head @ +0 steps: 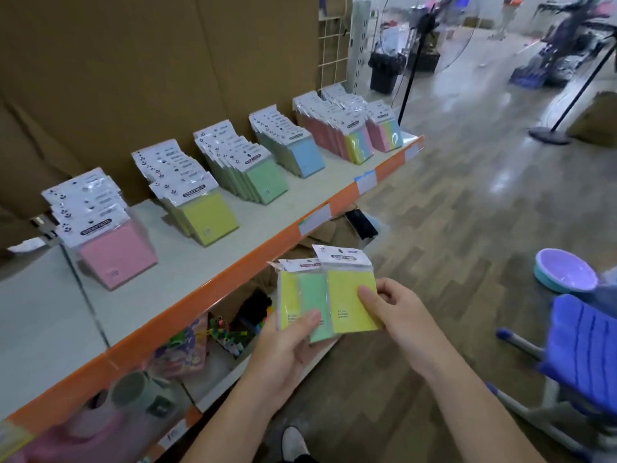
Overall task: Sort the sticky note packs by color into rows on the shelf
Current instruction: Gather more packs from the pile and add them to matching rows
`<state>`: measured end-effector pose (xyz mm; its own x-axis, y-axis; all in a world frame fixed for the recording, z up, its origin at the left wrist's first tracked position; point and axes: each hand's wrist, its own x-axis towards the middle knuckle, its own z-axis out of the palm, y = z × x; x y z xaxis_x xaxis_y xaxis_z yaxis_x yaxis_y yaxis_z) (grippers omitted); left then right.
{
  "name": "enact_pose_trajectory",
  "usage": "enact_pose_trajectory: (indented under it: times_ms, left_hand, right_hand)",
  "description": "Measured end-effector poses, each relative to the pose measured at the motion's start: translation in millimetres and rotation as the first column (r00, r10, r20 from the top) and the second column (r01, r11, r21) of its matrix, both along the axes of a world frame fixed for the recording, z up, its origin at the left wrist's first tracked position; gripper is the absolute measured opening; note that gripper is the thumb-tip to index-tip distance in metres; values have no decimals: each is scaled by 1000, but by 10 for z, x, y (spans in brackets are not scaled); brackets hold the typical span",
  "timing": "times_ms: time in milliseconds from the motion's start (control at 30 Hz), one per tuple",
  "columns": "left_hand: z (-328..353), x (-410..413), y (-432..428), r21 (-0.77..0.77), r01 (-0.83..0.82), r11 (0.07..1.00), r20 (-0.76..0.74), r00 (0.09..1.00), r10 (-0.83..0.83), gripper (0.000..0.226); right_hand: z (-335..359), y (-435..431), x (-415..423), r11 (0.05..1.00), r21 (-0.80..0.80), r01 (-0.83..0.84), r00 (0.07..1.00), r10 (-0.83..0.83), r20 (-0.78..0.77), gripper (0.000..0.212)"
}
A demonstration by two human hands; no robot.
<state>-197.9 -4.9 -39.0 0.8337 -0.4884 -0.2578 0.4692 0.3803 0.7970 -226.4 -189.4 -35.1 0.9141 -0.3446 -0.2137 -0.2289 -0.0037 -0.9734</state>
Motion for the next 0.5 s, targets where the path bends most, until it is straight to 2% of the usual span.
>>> enact_pose_trajectory:
  times_ms: [133,267,367,500]
  left_hand:
    - [37,391,-137,-5,-34,999,43,999,34,46]
    - [25,738,-225,163,-144,976,169,979,116,47]
    - [-12,909,-217,146,-199,969,139,974,179,43]
    - [20,1070,-115,98,-284,954,82,958,277,40]
  right_hand:
    - [85,-124,471,997,31,-70,997,71,-22,22]
    - [88,-185,878,997,-5,-72,997,72,6,25]
    - [31,-194,1129,993,-14,-114,993,114,8,22]
    - [20,-151,1497,961,-72,-267,963,269,22,22]
